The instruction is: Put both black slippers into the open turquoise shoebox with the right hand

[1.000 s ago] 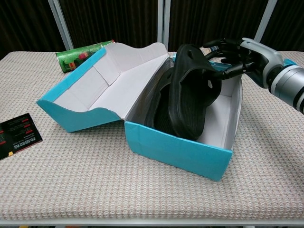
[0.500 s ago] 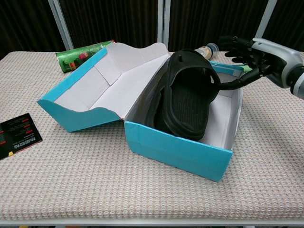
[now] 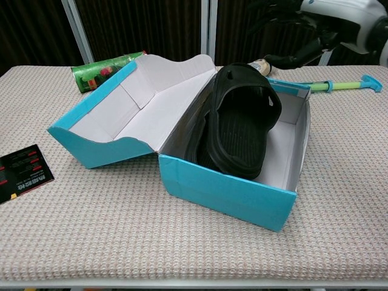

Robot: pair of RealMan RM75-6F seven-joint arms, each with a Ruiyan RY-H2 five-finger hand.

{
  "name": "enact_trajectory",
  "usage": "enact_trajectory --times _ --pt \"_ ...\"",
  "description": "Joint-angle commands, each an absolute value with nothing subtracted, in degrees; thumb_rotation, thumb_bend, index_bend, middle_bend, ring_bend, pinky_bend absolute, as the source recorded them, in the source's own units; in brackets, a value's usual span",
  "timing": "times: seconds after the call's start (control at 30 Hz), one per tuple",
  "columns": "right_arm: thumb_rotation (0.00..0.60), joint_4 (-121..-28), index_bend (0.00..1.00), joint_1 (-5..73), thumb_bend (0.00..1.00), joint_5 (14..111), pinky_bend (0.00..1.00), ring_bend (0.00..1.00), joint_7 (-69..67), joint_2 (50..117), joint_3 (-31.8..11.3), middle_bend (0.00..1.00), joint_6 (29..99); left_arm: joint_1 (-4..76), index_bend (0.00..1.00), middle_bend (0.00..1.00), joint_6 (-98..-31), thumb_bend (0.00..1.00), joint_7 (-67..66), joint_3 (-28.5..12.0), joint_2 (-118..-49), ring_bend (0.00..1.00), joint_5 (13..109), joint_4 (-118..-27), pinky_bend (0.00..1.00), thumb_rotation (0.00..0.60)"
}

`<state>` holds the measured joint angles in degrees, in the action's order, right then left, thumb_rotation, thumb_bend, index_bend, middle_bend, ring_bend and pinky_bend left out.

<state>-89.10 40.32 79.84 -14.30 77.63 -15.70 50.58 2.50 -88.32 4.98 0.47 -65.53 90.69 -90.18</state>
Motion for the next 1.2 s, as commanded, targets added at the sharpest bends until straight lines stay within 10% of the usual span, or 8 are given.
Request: enact_trajectory --times 0.03,1.2 --pt "0.462 -88.9 0.17 45.5 0.32 76.2 0.00 0.00 -6.9 78.8 -16.3 0.23 44.9 2.5 0.14 0.06 -88.3 0.06 5.2 0.5 -65.5 0.02 90.7 -90.0 0.09 0.600" --pt "0.463 -84.0 0.24 41.0 0.28 73.5 0.00 0.04 -10.7 81.0 -9.8 0.34 49.8 3.0 0.14 0.06 -87.4 0.06 5.5 0.4 -65.9 0.02 90.4 -89.4 0.09 0.600"
